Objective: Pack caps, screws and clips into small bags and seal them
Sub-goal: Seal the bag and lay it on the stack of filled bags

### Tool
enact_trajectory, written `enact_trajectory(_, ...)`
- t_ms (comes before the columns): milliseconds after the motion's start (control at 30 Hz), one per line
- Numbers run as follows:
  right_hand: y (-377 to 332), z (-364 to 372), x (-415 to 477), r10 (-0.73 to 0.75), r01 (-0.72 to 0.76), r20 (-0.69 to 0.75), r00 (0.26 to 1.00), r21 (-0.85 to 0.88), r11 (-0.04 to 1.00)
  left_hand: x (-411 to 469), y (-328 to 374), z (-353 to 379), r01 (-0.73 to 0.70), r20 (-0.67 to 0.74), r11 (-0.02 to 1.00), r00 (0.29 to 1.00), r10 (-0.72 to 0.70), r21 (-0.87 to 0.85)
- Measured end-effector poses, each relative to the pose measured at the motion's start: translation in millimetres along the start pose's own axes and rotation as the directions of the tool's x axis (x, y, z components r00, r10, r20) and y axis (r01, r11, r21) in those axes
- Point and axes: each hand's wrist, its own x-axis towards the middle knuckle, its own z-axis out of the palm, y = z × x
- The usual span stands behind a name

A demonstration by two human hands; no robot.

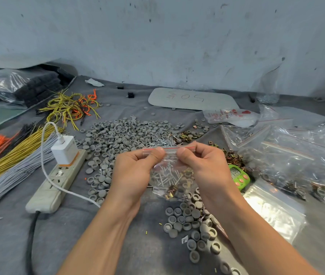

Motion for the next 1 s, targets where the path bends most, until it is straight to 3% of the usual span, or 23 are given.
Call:
enact_trajectory(400,-3,-12,-1,0.031,-0.033,0.050,0.998,0.029,0.999,0,-1,-1,0.015,0.035,1.000,0.999,-0.016,0.022)
enact_trajectory(567,-6,-16,-2,0.042,-0.042,0.042,0.998,-0.004,0.999,1,-4,-4,-0.051,0.079,0.996,0.996,0.046,0.066)
enact_trajectory(700,-6,-17,-3,0.061,-0.059,0.085,0.995,-0.018,0.998,2,-7,-3,-0.090,0.003,0.989,0.996,0.090,0.116)
enact_trajectory(767,-6,-15,-7,0.055,-0.048,0.145,0.988,-0.053,0.997,3,-6,-3,-0.051,-0.009,0.997,0.999,0.052,0.059)
enact_trajectory(867,-5,-15,-7,0.023,-0.023,0.130,0.991,0.000,1.000,2,-5,-9,-0.003,0.120,0.998,0.993,-0.004,0.061)
enact_trajectory(967,-4,-15,-6,0.038,-0.058,0.114,0.993,0.172,0.983,-3,-7,-14,-0.005,0.381,0.968,0.920,-0.094,0.251)
enact_trajectory(1000,-5,-16,-6,0.060,-0.084,0.104,0.993,0.241,0.967,-4,-8,-14,0.010,0.407,0.957,0.904,-0.133,0.291)
